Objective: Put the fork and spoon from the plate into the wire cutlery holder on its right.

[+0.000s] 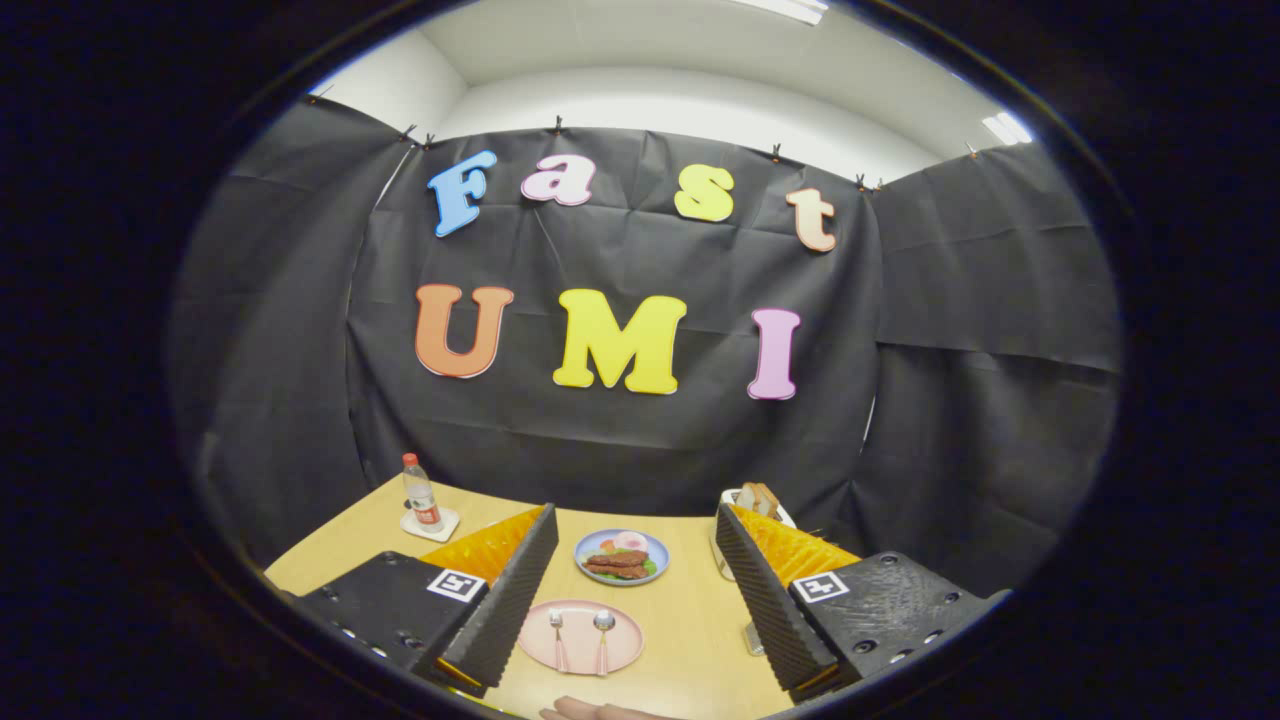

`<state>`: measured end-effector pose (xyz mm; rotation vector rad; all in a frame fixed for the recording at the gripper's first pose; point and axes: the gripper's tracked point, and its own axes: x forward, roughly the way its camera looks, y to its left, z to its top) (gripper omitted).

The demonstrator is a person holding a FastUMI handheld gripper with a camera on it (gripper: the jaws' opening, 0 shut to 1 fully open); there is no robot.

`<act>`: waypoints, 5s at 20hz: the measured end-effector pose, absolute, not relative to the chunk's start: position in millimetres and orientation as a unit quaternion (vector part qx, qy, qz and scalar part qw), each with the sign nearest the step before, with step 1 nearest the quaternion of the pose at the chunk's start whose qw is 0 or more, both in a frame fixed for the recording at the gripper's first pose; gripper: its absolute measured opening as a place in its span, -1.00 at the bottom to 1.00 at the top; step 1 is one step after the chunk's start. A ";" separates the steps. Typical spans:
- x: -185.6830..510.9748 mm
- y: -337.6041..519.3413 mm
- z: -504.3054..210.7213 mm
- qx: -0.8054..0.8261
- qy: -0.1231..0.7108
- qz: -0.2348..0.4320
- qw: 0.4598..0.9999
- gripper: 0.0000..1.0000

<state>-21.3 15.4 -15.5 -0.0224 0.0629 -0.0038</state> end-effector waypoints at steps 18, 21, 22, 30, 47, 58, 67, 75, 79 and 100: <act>37.2 46.4 -142.9 -0.037 0.162 0.024 0.986 0.91; 50.5 43.0 -189.0 -0.052 0.209 0.018 0.976 0.92; 53.6 42.3 -203.9 -0.052 0.224 0.020 0.973 0.92; 83.1 44.1 -303.3 -0.051 0.327 0.040 0.943 0.62; 113.0 48.7 -407.2 0.001 0.461 0.025 0.887 -0.81; 74.6 23.4 -320.0 0.003 0.427 0.032 0.904 -0.89; 46.1 -92.3 -248.3 -0.010 0.420 -0.030 0.907 -0.89; 27.2 -186.8 -252.9 0.017 0.484 -0.064 0.872 -0.89; 34.7 -216.9 -258.0 0.027 0.518 -0.048 0.853 -0.88; 66.6 -247.2 -311.6 0.008 0.745 0.030 0.666 -0.88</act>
